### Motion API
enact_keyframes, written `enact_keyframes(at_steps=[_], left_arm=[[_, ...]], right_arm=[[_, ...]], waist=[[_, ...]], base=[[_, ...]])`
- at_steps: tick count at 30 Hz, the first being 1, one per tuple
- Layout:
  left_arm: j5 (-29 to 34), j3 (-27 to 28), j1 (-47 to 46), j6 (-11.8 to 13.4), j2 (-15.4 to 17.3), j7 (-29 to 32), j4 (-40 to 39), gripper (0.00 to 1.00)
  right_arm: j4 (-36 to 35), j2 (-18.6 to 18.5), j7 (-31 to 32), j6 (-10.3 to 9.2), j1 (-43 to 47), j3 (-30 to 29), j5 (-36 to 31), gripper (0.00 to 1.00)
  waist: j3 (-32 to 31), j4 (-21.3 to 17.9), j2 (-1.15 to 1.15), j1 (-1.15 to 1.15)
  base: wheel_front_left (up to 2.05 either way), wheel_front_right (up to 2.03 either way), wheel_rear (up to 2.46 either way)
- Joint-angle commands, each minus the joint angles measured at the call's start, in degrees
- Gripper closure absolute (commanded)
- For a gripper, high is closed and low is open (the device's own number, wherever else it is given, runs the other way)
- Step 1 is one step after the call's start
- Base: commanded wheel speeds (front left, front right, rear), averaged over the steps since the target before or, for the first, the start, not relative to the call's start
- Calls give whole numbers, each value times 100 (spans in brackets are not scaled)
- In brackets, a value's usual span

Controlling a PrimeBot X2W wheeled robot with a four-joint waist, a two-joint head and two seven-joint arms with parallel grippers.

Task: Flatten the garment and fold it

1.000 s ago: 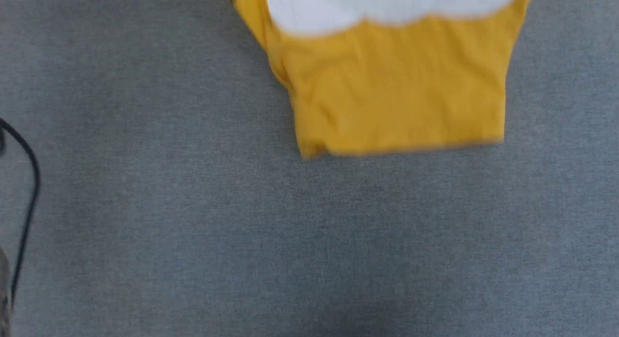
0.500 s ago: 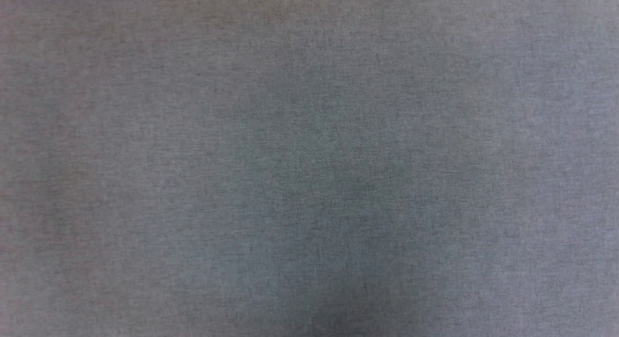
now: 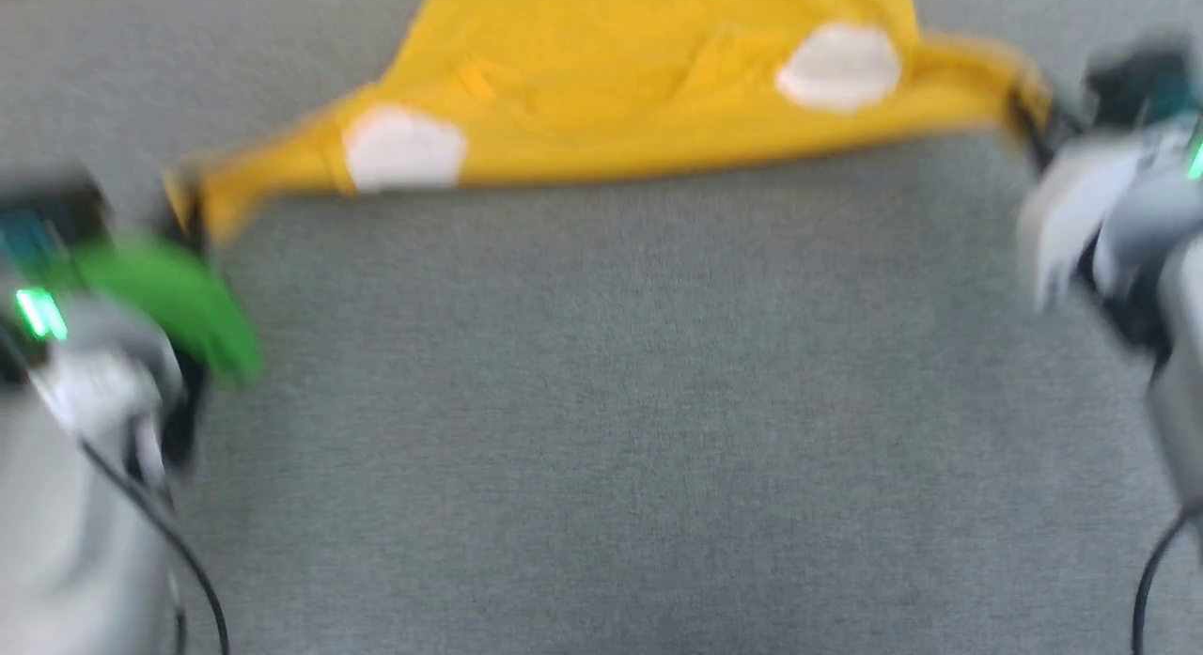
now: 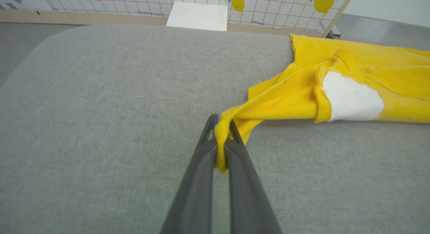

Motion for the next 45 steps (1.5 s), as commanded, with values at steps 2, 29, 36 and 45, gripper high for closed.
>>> enact_keyframes(at_steps=[2,29,36,45], left_arm=[[-258,38,825,58,-6,285,-427,100],[-943,-13,5160,1851,-25,2455,-3129,100],[-905,-62,4969,1629,-182,2017,-3074,100],[-627,-51,4556,1299,-300,1112,-3074,100]], right_arm=[[-268,7,88,-11,635,-104,158,100],[-2039,1737,2073,-11,5075,-2362,-431,100],[-2046,1886,1792,-11,5025,-2475,-476,0],[-2772,1767,492,-11,4504,-2671,-513,0]], waist=[[-797,105,0,0],[-1581,176,0,0],[-1609,199,0,0],[-1503,436,0,0]], base=[[0,0,0],[0,0,0],[0,0,0],[0,0,0]])
